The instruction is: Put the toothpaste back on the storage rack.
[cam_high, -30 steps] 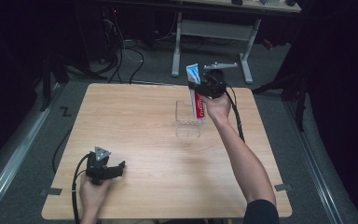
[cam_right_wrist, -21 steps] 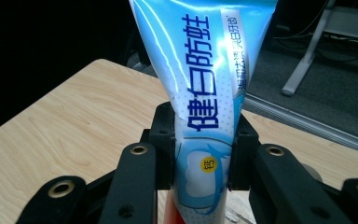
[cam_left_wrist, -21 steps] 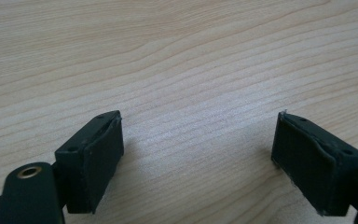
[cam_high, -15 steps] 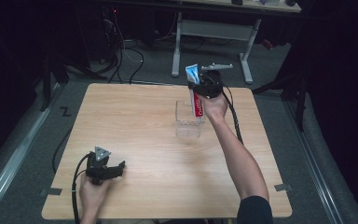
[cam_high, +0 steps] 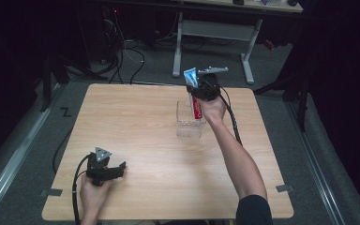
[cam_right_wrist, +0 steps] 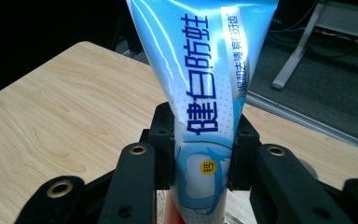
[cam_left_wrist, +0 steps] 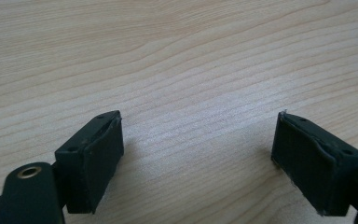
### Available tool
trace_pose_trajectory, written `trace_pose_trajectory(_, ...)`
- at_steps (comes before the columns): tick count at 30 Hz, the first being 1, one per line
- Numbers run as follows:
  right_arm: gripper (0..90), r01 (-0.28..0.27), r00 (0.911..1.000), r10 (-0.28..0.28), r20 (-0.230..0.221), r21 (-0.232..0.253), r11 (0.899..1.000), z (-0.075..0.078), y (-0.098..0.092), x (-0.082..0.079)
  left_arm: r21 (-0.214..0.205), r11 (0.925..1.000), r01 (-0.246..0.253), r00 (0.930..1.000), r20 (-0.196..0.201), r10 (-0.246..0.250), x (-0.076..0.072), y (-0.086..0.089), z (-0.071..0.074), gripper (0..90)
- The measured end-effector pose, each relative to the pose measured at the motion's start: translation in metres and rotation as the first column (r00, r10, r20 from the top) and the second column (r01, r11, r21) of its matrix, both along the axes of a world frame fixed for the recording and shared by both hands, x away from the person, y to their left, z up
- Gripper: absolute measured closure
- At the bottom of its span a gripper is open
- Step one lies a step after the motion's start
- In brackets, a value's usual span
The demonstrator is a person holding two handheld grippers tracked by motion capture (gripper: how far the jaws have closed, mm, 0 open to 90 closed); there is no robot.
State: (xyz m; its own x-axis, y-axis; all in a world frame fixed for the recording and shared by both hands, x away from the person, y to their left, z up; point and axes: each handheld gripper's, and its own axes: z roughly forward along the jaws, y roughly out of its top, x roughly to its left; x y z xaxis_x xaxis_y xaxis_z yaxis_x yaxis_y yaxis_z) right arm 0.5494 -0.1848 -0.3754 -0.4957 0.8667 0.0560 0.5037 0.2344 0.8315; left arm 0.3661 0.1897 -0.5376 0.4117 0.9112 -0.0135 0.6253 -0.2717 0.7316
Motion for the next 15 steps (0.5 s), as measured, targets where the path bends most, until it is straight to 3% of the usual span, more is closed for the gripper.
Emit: trace_pose_trajectory(15,69.0,-0.022,0.9995,0.022,-0.021,-0.030,0.999,-0.011,0.001,-0.002,-0.001,1.0000,-0.001,1.0000,0.000,0.001,0.000,0.000,0.000,17.2)
